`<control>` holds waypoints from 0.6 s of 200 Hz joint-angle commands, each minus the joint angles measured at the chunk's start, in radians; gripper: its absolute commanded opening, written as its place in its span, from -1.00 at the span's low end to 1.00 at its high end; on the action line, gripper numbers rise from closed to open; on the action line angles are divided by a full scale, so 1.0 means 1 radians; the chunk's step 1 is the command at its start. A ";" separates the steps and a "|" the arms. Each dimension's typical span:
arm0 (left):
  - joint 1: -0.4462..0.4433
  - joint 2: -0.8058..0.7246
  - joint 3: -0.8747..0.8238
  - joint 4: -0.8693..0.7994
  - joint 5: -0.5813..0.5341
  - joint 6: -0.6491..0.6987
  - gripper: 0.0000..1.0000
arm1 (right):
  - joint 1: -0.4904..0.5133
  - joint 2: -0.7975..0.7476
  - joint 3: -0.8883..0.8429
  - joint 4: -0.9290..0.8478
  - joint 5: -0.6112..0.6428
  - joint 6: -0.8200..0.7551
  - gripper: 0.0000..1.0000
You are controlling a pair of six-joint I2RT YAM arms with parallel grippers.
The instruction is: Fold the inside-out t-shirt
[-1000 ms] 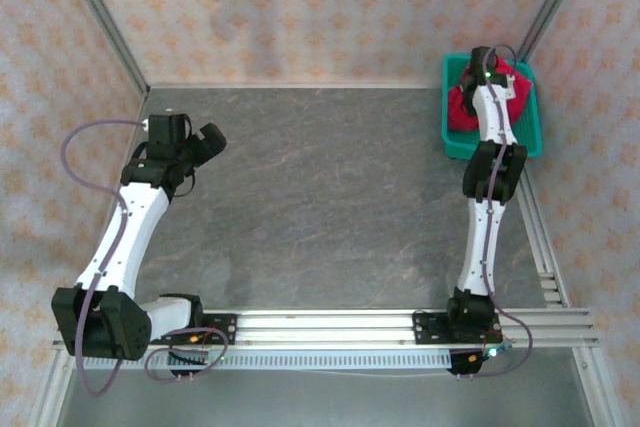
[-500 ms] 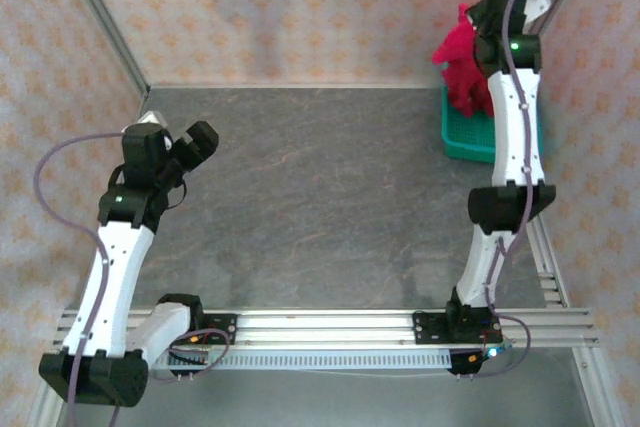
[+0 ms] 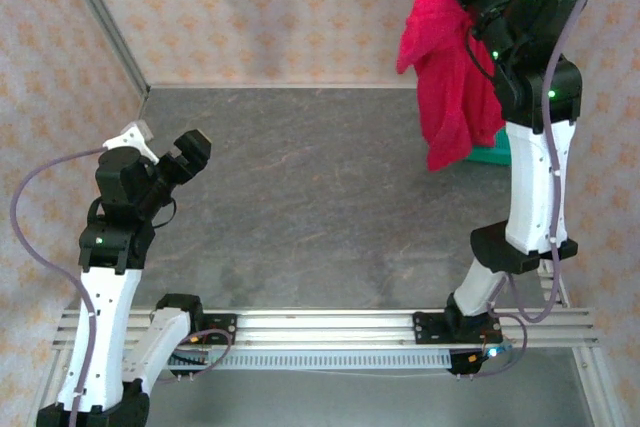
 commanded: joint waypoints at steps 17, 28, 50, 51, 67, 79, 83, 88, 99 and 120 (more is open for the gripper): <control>0.008 -0.004 -0.042 0.026 0.050 -0.020 0.96 | 0.090 0.043 0.002 0.178 -0.298 0.076 -1.00; 0.008 -0.002 -0.055 0.041 0.056 -0.030 0.97 | 0.122 0.078 -0.008 0.153 -0.287 0.064 -1.00; 0.006 0.007 -0.089 0.070 0.061 -0.041 0.96 | 0.183 0.162 -0.083 0.124 -0.276 0.049 -1.00; 0.006 0.008 -0.092 0.072 0.061 -0.041 0.96 | 0.187 0.167 -0.088 0.124 -0.276 0.049 -1.00; 0.006 0.020 -0.122 0.090 0.075 -0.041 0.95 | 0.241 0.252 -0.172 0.131 -0.262 0.051 -1.00; 0.006 0.033 -0.141 0.100 0.088 -0.040 0.95 | 0.271 0.345 -0.195 0.135 -0.273 0.067 -1.00; 0.006 0.038 -0.144 0.102 0.090 -0.040 0.94 | 0.279 0.380 -0.185 0.130 -0.281 0.071 -0.77; 0.006 0.044 -0.150 0.101 0.091 -0.039 0.94 | 0.286 0.435 -0.151 0.112 -0.299 0.070 -0.32; 0.006 0.057 -0.159 0.097 0.088 -0.029 0.94 | 0.291 0.571 0.008 -0.004 -0.320 0.053 0.45; 0.006 0.078 -0.176 0.078 0.067 0.006 0.93 | 0.264 0.696 0.212 -0.242 -0.246 -0.019 0.99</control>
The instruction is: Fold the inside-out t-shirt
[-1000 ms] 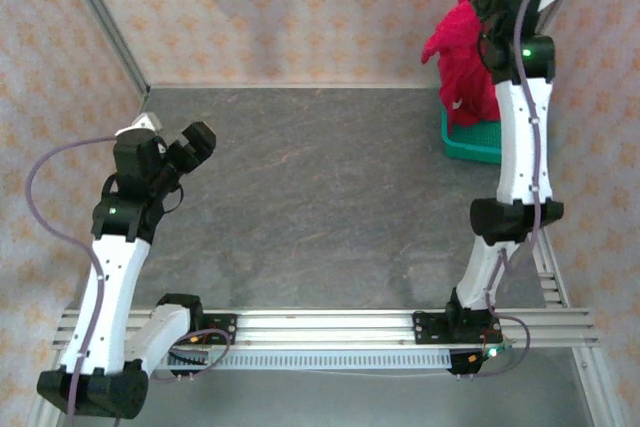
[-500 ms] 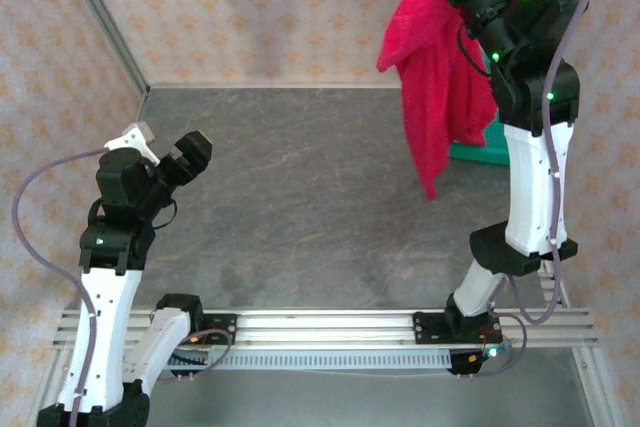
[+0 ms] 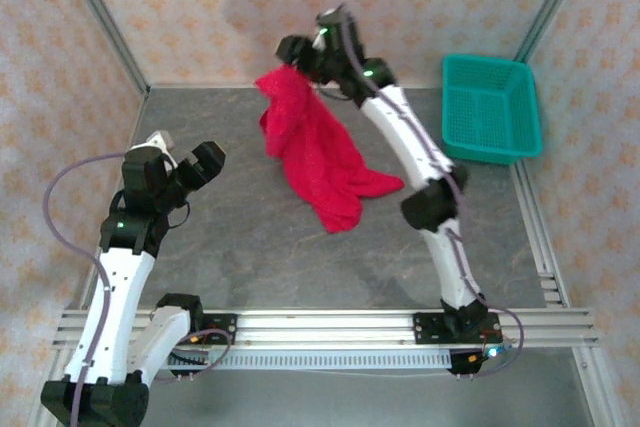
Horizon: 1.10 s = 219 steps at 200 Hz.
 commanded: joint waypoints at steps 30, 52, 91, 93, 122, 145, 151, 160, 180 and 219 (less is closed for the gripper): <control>0.006 0.056 -0.087 0.065 -0.035 0.025 0.93 | -0.045 -0.142 -0.160 -0.393 0.240 -0.202 0.99; 0.000 0.143 -0.133 0.161 -0.013 -0.015 0.91 | -0.042 -0.369 -0.619 -0.329 0.329 -0.230 0.99; -0.044 0.375 -0.109 0.275 -0.019 -0.038 0.88 | -0.040 -0.758 -1.352 0.003 0.322 -0.101 0.99; -0.045 0.388 -0.106 0.279 -0.020 -0.038 0.87 | -0.039 -0.770 -1.378 0.015 0.313 -0.090 0.99; -0.063 0.594 -0.027 0.294 -0.030 -0.030 0.73 | 0.008 -0.868 -1.619 0.148 0.203 0.042 0.64; -0.063 0.717 0.035 0.265 -0.099 -0.028 0.54 | 0.044 -0.850 -1.685 0.212 0.151 0.097 0.42; -0.062 0.740 0.047 0.264 -0.121 -0.030 0.53 | 0.051 -0.841 -1.695 0.227 0.143 0.107 0.42; -0.062 0.770 0.056 0.274 -0.150 -0.039 0.51 | 0.065 -0.824 -1.700 0.247 0.139 0.120 0.42; -0.060 0.849 0.093 0.312 -0.158 -0.066 0.43 | 0.090 -0.782 -1.697 0.279 0.126 0.137 0.43; -0.056 1.028 0.221 0.314 -0.119 -0.098 0.20 | 0.116 -0.689 -1.670 0.305 0.108 0.163 0.44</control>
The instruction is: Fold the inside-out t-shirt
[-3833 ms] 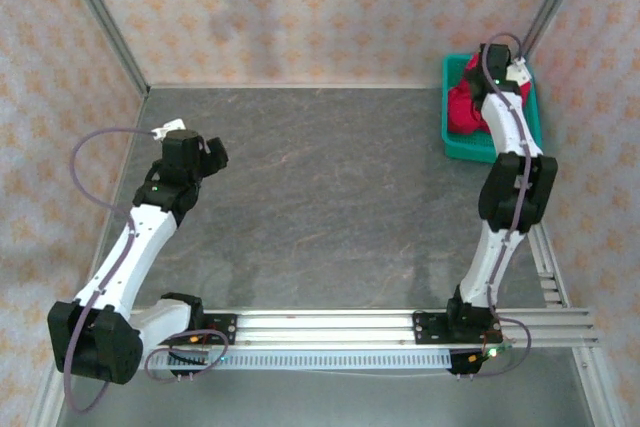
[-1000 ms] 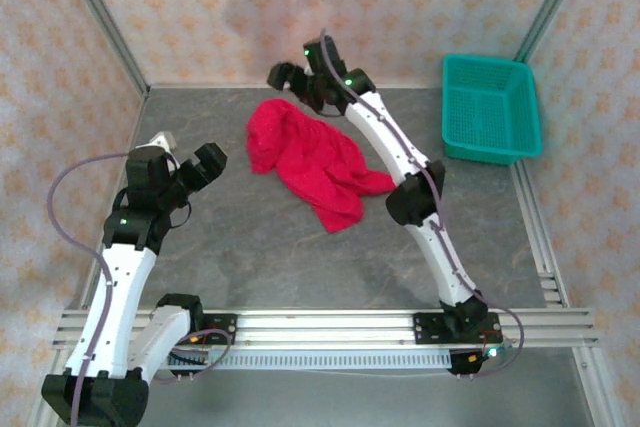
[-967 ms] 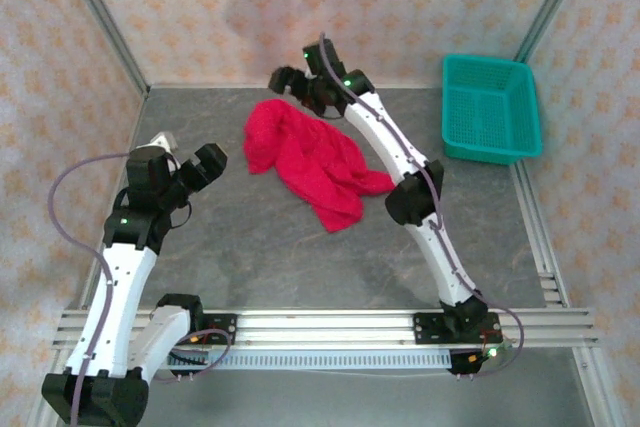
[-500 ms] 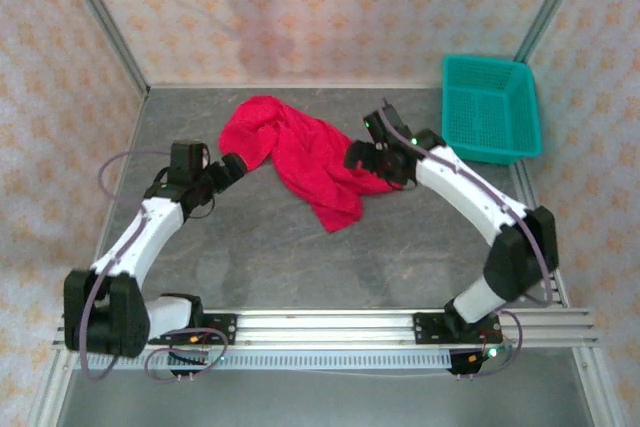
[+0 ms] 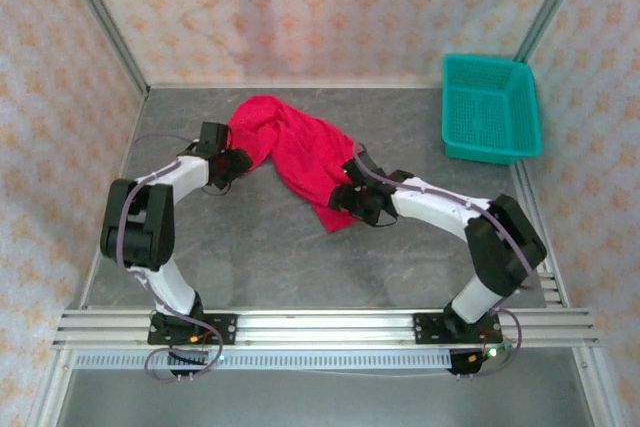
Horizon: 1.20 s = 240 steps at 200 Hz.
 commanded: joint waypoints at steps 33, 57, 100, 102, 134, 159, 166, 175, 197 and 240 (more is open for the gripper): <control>0.006 0.165 0.147 0.012 -0.009 -0.043 0.10 | 0.021 0.102 0.044 0.059 -0.007 0.047 0.43; 0.010 0.214 0.189 -0.008 0.004 -0.038 -0.20 | 0.021 0.144 0.053 0.088 -0.010 0.061 0.35; 0.042 0.184 0.245 -0.082 0.028 -0.053 -1.00 | 0.010 0.176 0.115 0.046 0.033 0.027 -0.89; 0.045 0.177 0.252 -0.092 0.028 -0.052 -1.00 | 0.008 0.174 0.121 0.037 0.034 0.020 -0.96; 0.119 0.003 0.429 -0.343 -0.013 -0.054 -1.00 | -0.128 0.034 0.262 -0.180 0.081 -0.130 -1.00; 0.213 -0.144 0.574 -0.494 0.008 -0.069 -1.00 | -0.284 -0.150 0.367 -0.307 0.127 -0.233 -1.00; 0.240 -0.192 0.588 -0.502 0.021 -0.080 -1.00 | -0.320 -0.194 0.392 -0.334 0.132 -0.252 -1.00; 0.271 -0.253 0.596 -0.500 0.032 -0.097 -1.00 | -0.360 -0.242 0.433 -0.365 0.138 -0.274 -1.00; 0.330 -0.390 0.615 -0.488 0.027 -0.136 -1.00 | -0.406 -0.325 0.521 -0.417 0.173 -0.319 -1.00; 0.365 -0.533 0.751 -0.547 -0.035 -0.121 -1.00 | -0.429 -0.392 0.680 -0.495 0.223 -0.387 -1.00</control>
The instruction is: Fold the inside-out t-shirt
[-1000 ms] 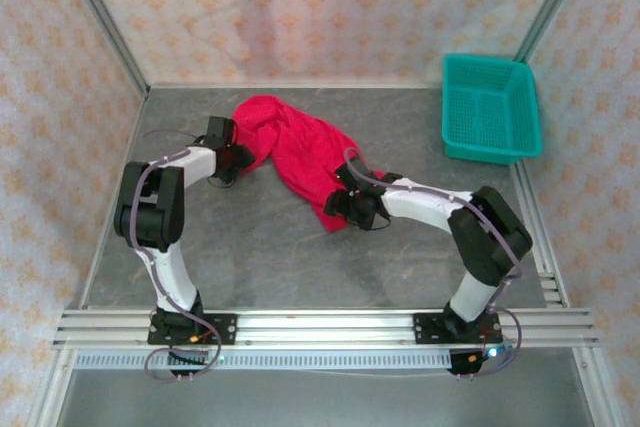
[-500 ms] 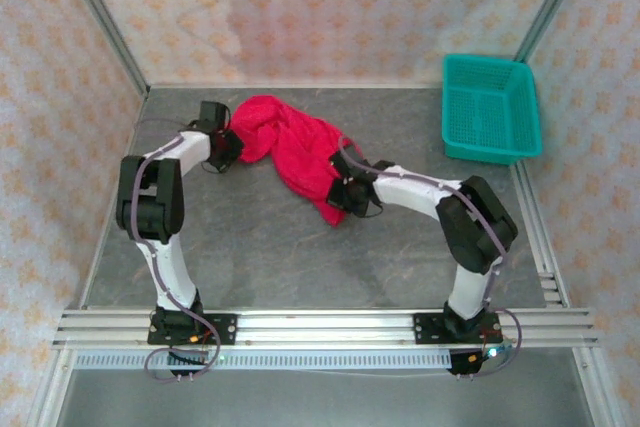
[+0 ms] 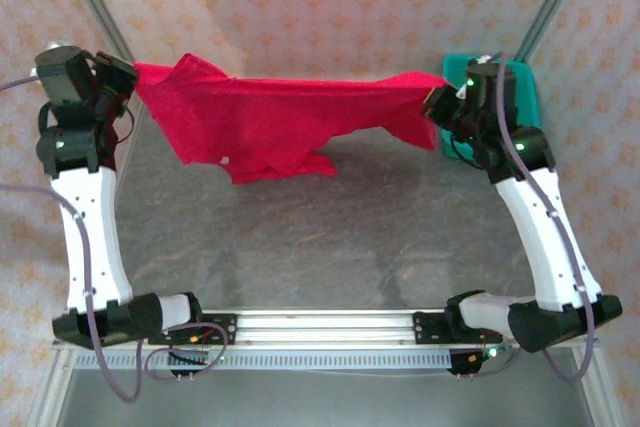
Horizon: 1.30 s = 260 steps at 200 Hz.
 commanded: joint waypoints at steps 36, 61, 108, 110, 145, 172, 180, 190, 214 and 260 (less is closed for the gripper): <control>0.027 -0.037 0.248 -0.124 0.007 0.008 -1.00 | -0.013 -0.051 0.141 -0.061 -0.015 -0.097 -1.00; 0.027 -0.052 0.367 -0.124 0.043 -0.002 -1.00 | -0.013 -0.146 0.138 0.041 -0.141 -0.076 -1.00; 0.027 -0.065 0.556 -0.158 -0.019 0.038 -1.00 | -0.013 -0.215 0.166 0.049 -0.179 -0.033 -1.00; 0.027 -0.063 0.555 -0.157 -0.023 0.039 -1.00 | -0.014 -0.216 0.166 0.046 -0.177 -0.035 -1.00; 0.026 0.017 0.484 -0.137 0.027 0.045 -1.00 | -0.013 -0.182 0.046 0.105 -0.156 -0.021 -1.00; -0.014 0.127 0.269 -0.009 0.071 0.045 -1.00 | -0.013 -0.067 -0.080 0.231 -0.169 0.014 -1.00; -0.052 0.193 0.252 -0.013 0.038 0.081 -1.00 | -0.013 -0.005 -0.099 0.263 -0.176 0.025 -1.00; -0.098 0.300 0.269 -0.029 0.010 0.123 -1.00 | -0.013 0.067 -0.107 0.285 -0.159 0.034 -1.00; -0.184 0.632 0.445 -0.094 -0.015 0.177 -1.00 | -0.018 0.242 -0.080 0.305 0.006 0.052 -0.90; -0.276 1.202 1.196 -0.469 -0.097 0.234 1.00 | -0.036 0.570 0.173 0.048 0.225 0.043 0.77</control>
